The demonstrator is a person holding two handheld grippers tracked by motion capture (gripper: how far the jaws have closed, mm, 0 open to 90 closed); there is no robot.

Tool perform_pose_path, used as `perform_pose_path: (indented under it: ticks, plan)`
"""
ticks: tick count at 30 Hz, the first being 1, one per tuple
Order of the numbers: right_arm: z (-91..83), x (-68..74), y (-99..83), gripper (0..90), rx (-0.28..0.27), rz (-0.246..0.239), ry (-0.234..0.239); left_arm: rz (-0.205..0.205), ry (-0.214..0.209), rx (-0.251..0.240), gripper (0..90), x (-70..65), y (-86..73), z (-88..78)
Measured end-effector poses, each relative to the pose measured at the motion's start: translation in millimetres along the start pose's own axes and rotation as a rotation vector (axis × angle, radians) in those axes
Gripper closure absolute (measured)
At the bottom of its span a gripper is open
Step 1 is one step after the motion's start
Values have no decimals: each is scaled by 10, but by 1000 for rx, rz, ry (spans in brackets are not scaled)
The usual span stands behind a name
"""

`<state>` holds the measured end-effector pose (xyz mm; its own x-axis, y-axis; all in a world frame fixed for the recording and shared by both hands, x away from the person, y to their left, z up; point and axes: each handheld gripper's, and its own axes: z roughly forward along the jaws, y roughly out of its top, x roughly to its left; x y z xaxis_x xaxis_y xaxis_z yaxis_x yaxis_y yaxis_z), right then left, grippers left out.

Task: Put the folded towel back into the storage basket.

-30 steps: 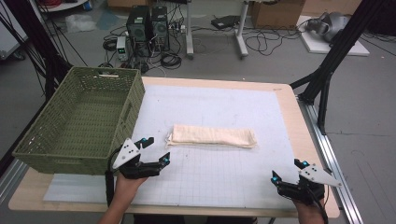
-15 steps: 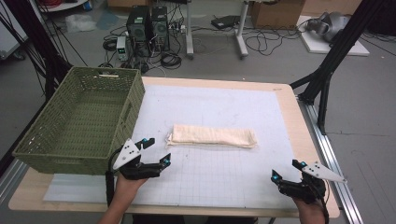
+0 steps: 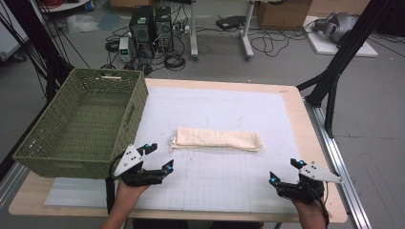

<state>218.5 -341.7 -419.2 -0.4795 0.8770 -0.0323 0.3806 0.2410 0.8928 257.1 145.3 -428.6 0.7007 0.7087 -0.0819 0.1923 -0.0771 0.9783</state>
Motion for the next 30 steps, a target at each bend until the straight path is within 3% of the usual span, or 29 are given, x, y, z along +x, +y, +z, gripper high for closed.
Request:
perform_pose_path:
  ticks: [12,15,16,21,30]
  plan:
    - [5,1,-13,90,13,3,-3,-23,5,53,161,17,-35,57]
    - [2,-8,-14,90,10,4,-4,-20,15,57,161,12,-41,66]
    - [3,-9,-14,90,11,3,-4,-18,43,60,161,3,-43,75]
    - [14,-7,-13,89,12,0,-3,-13,50,64,165,-1,-47,89]
    - [15,-22,-24,89,13,6,5,-68,42,61,200,85,38,180]
